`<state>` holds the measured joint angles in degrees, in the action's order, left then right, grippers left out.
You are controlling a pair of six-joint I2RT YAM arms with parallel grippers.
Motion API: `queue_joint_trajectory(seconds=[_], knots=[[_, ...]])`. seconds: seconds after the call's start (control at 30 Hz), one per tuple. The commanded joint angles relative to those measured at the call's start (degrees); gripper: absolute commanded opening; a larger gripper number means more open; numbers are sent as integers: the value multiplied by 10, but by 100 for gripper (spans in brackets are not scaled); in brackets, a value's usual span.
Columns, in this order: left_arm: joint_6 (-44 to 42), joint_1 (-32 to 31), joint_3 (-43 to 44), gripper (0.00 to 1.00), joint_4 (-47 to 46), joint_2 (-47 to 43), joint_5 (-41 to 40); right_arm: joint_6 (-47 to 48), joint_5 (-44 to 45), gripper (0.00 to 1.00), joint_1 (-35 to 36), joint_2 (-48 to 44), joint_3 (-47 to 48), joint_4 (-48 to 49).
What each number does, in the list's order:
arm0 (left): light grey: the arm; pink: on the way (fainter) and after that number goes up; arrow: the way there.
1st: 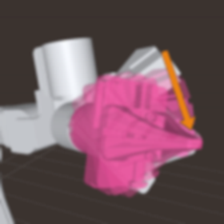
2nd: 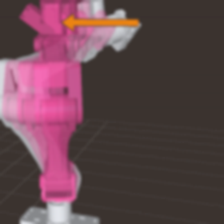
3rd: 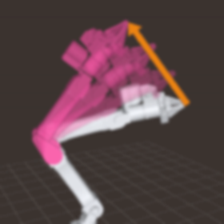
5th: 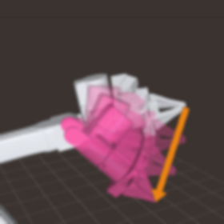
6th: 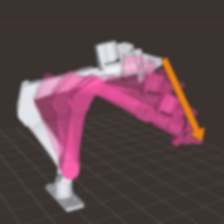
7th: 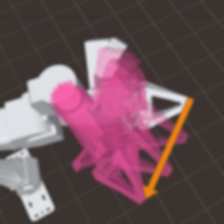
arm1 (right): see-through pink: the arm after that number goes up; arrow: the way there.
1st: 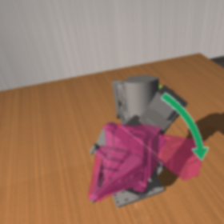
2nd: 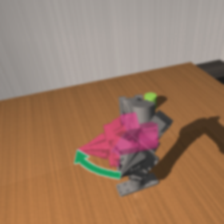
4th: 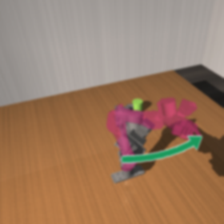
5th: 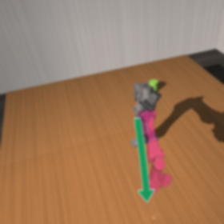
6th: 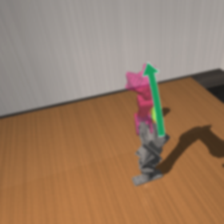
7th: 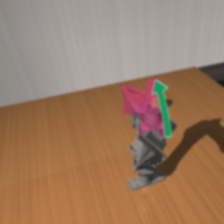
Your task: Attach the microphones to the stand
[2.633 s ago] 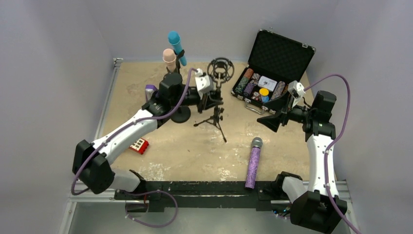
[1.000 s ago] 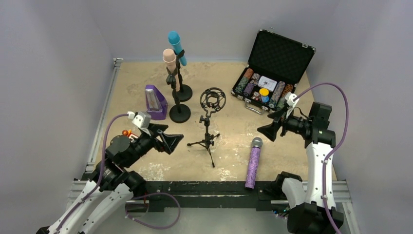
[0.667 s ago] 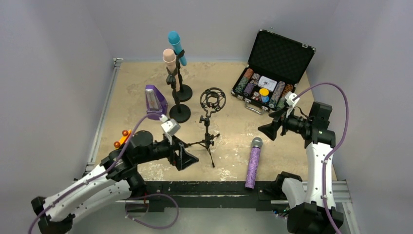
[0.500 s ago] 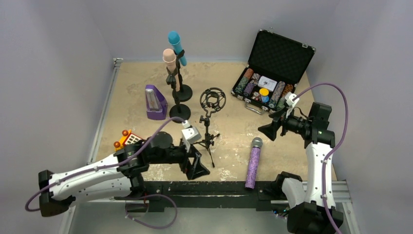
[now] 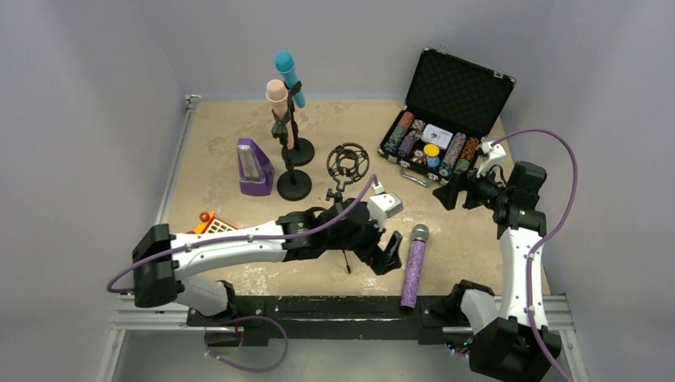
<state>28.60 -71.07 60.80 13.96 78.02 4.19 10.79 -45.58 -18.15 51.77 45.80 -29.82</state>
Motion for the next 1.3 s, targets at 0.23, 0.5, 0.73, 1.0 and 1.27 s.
queue_joint_trajectory(seconds=[0.23,0.5,0.73,1.0,1.27], knots=[[72,-17,178,91,56,192,-39,-136,120,97,-16,18,13,59],[100,-36,235,88,97,284,-53,-146,130,97,-20,23,15,61],[107,-42,294,86,138,363,-47,-150,131,97,-22,24,14,63],[116,-43,338,81,183,430,-56,-156,129,97,-22,27,13,65],[117,-44,365,73,208,473,-60,-158,127,97,-24,28,13,65]])
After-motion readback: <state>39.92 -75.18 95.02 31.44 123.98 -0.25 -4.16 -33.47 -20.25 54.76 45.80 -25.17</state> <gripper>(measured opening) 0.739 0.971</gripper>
